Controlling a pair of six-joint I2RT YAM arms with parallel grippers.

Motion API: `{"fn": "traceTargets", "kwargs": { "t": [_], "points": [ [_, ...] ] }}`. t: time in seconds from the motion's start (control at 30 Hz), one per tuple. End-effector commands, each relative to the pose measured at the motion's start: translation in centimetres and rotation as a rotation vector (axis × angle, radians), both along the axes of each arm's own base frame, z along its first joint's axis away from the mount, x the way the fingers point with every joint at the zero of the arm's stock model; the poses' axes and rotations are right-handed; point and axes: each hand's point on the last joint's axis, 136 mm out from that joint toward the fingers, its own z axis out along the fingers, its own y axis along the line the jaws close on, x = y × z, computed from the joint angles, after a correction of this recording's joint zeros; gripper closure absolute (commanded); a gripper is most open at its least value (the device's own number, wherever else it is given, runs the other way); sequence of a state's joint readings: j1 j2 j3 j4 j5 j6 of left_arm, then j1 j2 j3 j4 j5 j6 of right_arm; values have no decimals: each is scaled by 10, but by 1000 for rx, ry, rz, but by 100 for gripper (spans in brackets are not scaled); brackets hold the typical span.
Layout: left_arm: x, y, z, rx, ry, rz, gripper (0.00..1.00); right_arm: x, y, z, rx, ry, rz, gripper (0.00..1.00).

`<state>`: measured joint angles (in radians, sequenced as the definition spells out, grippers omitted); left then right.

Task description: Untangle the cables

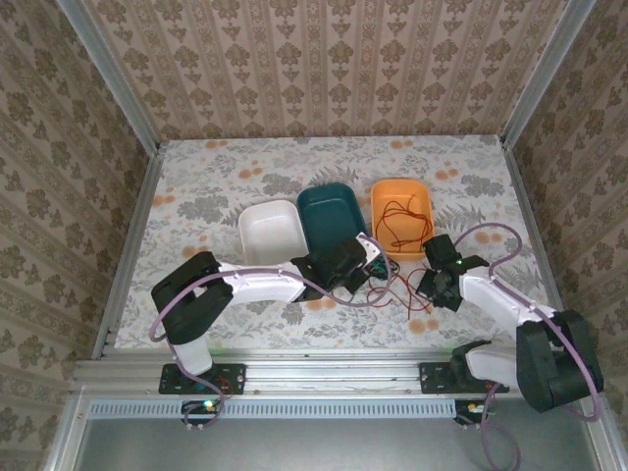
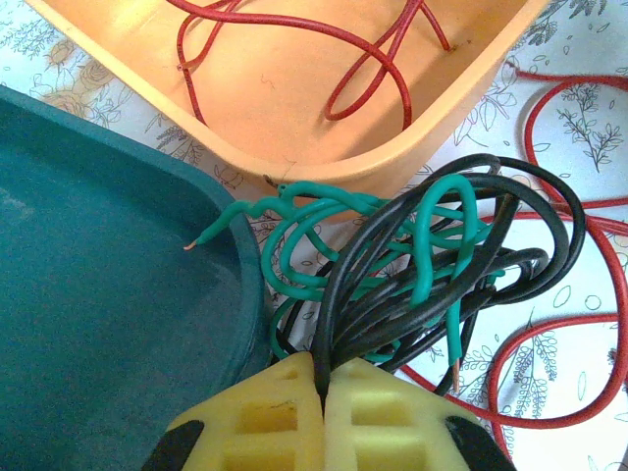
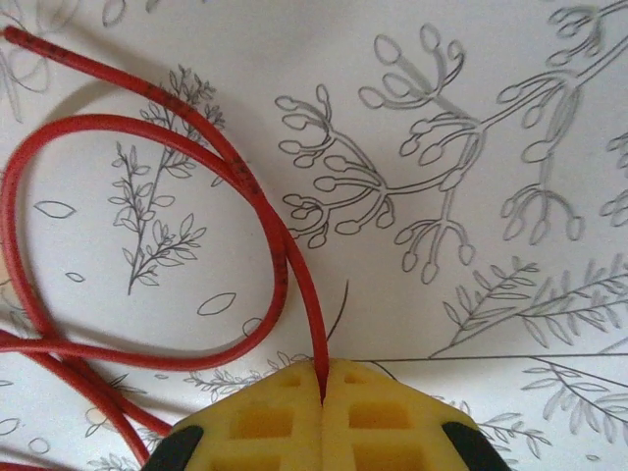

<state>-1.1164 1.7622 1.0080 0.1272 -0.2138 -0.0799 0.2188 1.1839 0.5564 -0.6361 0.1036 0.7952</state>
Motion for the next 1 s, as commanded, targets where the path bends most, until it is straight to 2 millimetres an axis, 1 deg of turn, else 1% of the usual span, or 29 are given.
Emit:
{"fn": "traceTargets", "kwargs": {
  "t": [0.0,0.03,0.13,0.2,0.33,0.4,0.43,0.5,0.57,0.63,0.7,0.83,0.97],
  "points": [
    [5,1,3,-7,2,21,100,13,-20,44,-85,-126,-72,100],
    [5,1,3,-5,4,21,100,17,-27,59,-118,-173,-90,100],
    [5,0,2,-3,5,17,100,24,-54,114,-255,-317,-149,100],
    [5,-1,2,-1,6,14,100,27,-72,155,-357,-406,-179,100],
    [5,-1,1,-2,7,13,100,29,-94,227,-491,-575,-208,100],
    [4,-1,1,-3,7,12,100,32,-97,262,-514,-694,-208,100],
    [5,-1,1,-2,7,14,100,34,-96,275,-510,-755,-203,100],
    [5,-1,1,-3,5,14,100,42,-88,298,-474,-882,-168,100],
    [5,0,1,-3,5,15,100,52,-77,314,-428,-978,-132,100],
    [5,0,2,-5,2,16,100,61,-70,316,-390,-996,-121,100],
    [5,1,2,-3,-1,18,100,72,-66,311,-363,-978,-125,100],
    [5,2,2,-5,-2,24,100,99,-54,290,-312,-942,-114,100],
    [5,3,3,-6,-4,27,100,126,-43,263,-265,-914,-123,100]
  ]
}}
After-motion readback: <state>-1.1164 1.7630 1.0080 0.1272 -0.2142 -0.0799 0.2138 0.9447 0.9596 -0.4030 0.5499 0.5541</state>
